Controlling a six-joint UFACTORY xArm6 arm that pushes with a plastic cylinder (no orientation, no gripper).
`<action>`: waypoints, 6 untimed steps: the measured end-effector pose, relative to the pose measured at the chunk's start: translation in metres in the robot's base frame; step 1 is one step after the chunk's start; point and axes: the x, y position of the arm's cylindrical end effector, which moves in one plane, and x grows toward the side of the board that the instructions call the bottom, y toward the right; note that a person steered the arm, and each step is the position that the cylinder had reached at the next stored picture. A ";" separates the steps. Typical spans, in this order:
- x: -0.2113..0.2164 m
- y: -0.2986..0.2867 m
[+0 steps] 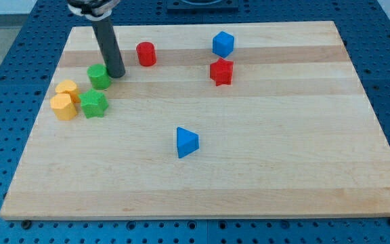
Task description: Push the green circle into the top of the green star
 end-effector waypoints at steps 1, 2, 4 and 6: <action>0.014 -0.003; -0.006 0.001; -0.025 -0.033; 0.021 -0.050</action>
